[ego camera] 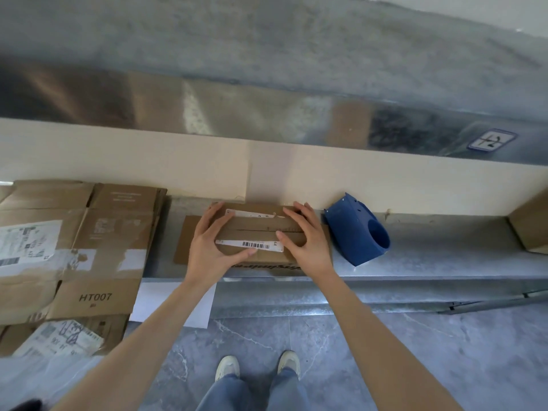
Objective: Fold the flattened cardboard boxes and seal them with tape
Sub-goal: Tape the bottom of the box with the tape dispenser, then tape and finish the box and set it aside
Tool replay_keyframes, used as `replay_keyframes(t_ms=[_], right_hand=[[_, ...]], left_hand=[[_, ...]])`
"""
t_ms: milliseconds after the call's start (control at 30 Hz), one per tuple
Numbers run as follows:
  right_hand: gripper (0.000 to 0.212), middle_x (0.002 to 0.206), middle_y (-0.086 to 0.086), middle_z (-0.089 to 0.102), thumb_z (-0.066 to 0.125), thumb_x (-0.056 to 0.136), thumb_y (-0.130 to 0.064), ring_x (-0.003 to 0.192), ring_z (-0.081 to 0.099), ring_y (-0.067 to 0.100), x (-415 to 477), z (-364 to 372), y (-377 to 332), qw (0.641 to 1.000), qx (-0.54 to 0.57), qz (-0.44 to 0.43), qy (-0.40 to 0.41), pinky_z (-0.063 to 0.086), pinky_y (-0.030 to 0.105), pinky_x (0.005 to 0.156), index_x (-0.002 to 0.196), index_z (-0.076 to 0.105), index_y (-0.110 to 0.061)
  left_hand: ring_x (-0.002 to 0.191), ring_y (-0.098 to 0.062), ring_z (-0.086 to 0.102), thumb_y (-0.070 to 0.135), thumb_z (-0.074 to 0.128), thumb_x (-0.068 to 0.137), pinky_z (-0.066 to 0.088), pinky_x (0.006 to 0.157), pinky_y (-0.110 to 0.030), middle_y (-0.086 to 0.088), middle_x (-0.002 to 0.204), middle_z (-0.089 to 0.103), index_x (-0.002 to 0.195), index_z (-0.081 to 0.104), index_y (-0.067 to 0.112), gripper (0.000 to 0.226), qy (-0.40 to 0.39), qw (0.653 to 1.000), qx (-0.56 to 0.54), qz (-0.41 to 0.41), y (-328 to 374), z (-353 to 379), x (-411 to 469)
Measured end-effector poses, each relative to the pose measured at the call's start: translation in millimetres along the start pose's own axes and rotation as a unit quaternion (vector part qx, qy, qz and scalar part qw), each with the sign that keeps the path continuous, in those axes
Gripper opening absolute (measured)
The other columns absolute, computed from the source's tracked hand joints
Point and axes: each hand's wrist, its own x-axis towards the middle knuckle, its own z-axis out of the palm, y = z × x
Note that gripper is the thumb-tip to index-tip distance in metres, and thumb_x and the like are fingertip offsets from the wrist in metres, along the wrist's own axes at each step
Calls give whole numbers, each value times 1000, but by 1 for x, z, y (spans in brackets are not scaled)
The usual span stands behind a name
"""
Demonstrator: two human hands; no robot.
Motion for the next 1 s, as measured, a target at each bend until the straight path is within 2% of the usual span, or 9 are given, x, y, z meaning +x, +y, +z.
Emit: replay_keyframes(t_ms=[133, 233, 300, 400, 500, 600, 700, 833, 1000], right_hand=[[48, 155, -17, 33, 62, 95, -44, 148, 15, 0, 3, -7, -4, 999, -37, 6, -37, 15, 14, 112, 141, 51, -34], [41, 155, -16, 34, 57, 99, -36, 149, 15, 5, 9, -16, 1, 997, -46, 4, -62, 17, 35, 121, 140, 51, -37], [41, 151, -14, 38, 59, 98, -28, 147, 21, 9, 14, -23, 3, 996, -47, -6, -79, 21, 42, 122, 138, 54, -36], [38, 141, -15, 44, 64, 94, -32, 136, 31, 8, 22, -32, 3, 992, -72, -34, -101, 33, 38, 114, 131, 59, -38], [35, 136, -16, 45, 63, 93, -41, 132, 33, 8, 28, -39, 3, 983, -114, -55, -131, 35, 31, 104, 127, 60, -43], [38, 135, -15, 45, 61, 94, -42, 130, 33, 8, 32, -48, 4, 974, -135, -83, -161, 36, 30, 103, 131, 58, -41], [42, 140, -11, 44, 58, 96, -42, 132, 35, 11, 36, -62, 5, 959, -162, -126, -195, 36, 29, 100, 137, 54, -38], [40, 138, -7, 46, 55, 99, -36, 125, 40, 13, 41, -90, 10, 949, -179, -177, -191, 37, 28, 91, 139, 53, -32], [40, 129, 3, 51, 52, 99, -26, 121, 46, 24, 42, -125, 30, 960, -194, -140, -147, 45, 38, 92, 139, 52, -23]], left_hand=[[140, -7, 32, 69, 81, 57, 37, 109, -31, 12, 152, 29, 138, 53, 34, 92, 24, 998, 28, -57, 7, 0, -9], [135, -14, 35, 79, 73, 56, 42, 98, -33, 8, 144, 33, 139, 46, 38, 97, 61, 990, 73, -100, 14, 2, -20], [131, -14, 39, 80, 71, 55, 42, 98, -34, 7, 141, 36, 139, 46, 35, 99, 66, 988, 80, -112, 17, 2, -20], [126, -12, 44, 70, 80, 57, 41, 103, -34, 8, 140, 43, 138, 49, 29, 96, 67, 989, 62, -116, 17, -2, -14], [119, -5, 47, 59, 87, 59, 41, 102, -32, 10, 139, 49, 136, 51, 28, 91, 51, 990, 67, -113, 17, -9, -6], [121, -16, 53, 57, 87, 62, 45, 101, -37, 7, 140, 52, 134, 53, 29, 84, 57, 984, 130, -104, 26, -12, -5], [123, -28, 56, 53, 82, 73, 46, 98, -49, -1, 140, 55, 135, 55, 21, 75, 98, 962, 242, -84, 44, -1, -14], [129, -31, 51, 50, 72, 85, 39, 100, -48, -4, 142, 56, 135, 59, 16, 61, 134, 924, 352, -69, 75, 25, -27], [128, -31, 52, 55, 53, 93, 40, 99, -46, -7, 144, 54, 135, 59, 14, 59, 131, 899, 415, -58, 112, 55, -44]])
